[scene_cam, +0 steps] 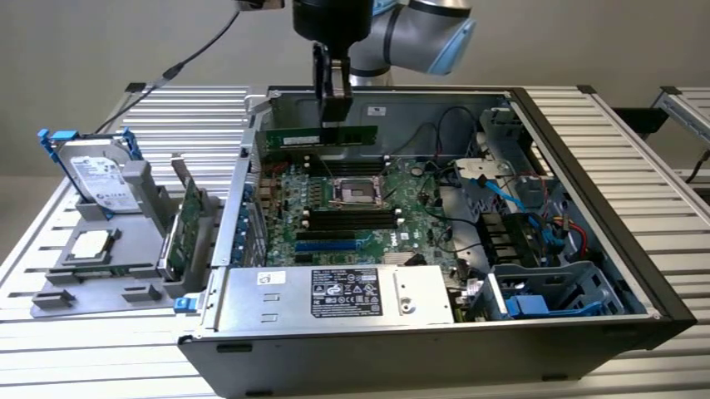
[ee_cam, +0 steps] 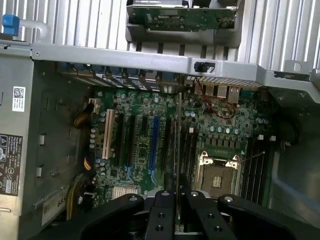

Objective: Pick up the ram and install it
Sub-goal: 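Pick up the ram and move it above insertion slot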

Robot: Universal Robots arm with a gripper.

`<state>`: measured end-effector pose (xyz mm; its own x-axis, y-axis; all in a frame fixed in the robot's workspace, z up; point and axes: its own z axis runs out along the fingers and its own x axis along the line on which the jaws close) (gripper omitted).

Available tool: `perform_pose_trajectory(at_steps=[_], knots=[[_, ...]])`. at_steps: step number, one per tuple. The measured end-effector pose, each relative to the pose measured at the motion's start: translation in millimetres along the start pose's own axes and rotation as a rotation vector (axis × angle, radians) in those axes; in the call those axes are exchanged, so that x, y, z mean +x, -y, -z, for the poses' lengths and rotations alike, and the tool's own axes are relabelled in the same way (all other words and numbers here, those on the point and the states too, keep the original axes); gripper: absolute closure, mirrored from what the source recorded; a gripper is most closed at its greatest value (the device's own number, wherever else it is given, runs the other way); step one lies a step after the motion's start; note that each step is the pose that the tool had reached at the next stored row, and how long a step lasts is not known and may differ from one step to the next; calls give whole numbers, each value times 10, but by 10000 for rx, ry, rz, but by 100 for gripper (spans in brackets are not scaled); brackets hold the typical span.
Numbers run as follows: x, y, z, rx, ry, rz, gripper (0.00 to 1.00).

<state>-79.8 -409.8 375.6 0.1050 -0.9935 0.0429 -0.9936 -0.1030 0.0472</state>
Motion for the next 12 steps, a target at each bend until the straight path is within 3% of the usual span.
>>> perform_pose_trajectory(at_steps=[7, 12], knots=[[-22, 259, -77, 0, 1, -10, 86], [-29, 338, -146, -5, 6, -106, 86]])
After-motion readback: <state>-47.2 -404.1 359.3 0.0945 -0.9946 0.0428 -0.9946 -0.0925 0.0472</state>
